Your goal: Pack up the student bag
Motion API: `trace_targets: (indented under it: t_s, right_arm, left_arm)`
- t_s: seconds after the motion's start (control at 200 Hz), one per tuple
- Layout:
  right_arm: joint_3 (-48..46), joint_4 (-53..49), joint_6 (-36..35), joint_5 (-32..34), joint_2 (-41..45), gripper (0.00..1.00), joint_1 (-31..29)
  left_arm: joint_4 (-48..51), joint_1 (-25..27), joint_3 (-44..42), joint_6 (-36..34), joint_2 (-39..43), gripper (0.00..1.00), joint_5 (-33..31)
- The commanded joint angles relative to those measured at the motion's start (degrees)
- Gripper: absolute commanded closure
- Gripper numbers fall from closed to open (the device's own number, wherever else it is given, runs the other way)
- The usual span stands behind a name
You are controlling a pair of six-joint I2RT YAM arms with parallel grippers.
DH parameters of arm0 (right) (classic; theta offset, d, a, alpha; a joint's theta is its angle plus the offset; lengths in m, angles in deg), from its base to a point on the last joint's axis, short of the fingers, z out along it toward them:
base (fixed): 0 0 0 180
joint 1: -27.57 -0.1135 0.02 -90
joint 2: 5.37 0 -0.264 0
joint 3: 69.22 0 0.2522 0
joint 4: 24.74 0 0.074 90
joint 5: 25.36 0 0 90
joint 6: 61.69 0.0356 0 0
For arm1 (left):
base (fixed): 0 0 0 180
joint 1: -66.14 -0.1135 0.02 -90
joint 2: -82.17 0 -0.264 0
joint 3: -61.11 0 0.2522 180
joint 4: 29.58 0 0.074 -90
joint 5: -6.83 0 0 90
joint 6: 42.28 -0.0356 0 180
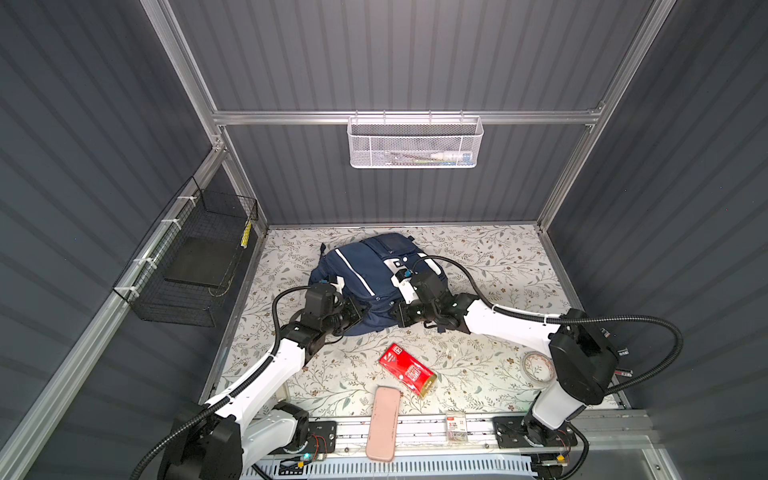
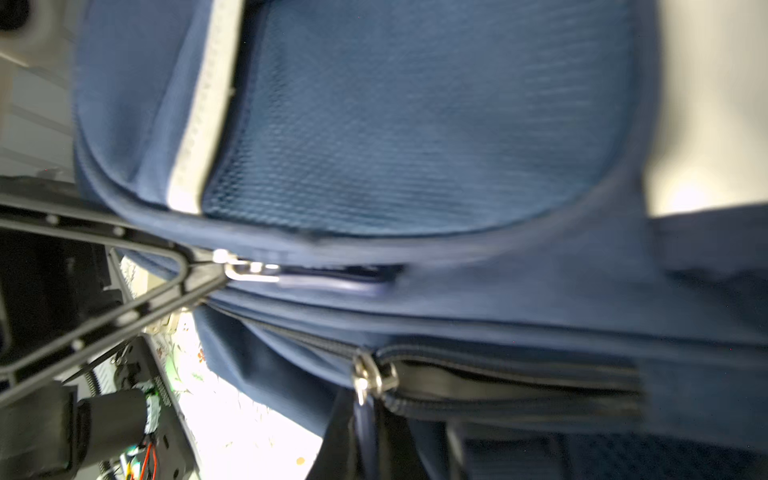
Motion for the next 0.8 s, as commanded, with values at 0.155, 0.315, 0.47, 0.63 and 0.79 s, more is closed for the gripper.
trace_targets:
  t_s: [0.155, 0.315, 0.47, 0.63, 0.79]
  right_arm:
    - [-3.6, -5.9, 1.3, 12.1, 2.7, 0.82, 5.9]
    - [-3.2, -9.7, 1.0, 16.8, 2.8, 0.91, 10.6]
    - [-4.6, -5.0, -2.1, 9.9, 5.5, 0.88, 10.7]
    - [-5.4, 0.1, -0.3, 6.4, 9.9, 0.73, 5.4]
    - [2.4, -5.6, -1.7, 10.7, 4.3, 0.50, -2.5]
  left_arm:
    - [-3.9, -2.5, 0.7, -0.2, -3.8, 1.00, 0.2]
    - [-0.3, -2.5, 0.8, -1.6, -1.0, 1.00, -2.9]
    - [-2.2, -2.4, 0.6, -0.4, -1.5, 1.00, 0.2]
    - [-5.0, -2.3, -1.2, 1.0, -2.3, 1.00, 1.9]
    - [-3.9, -2.3, -0.6, 0.5, -1.9, 1.00, 2.0]
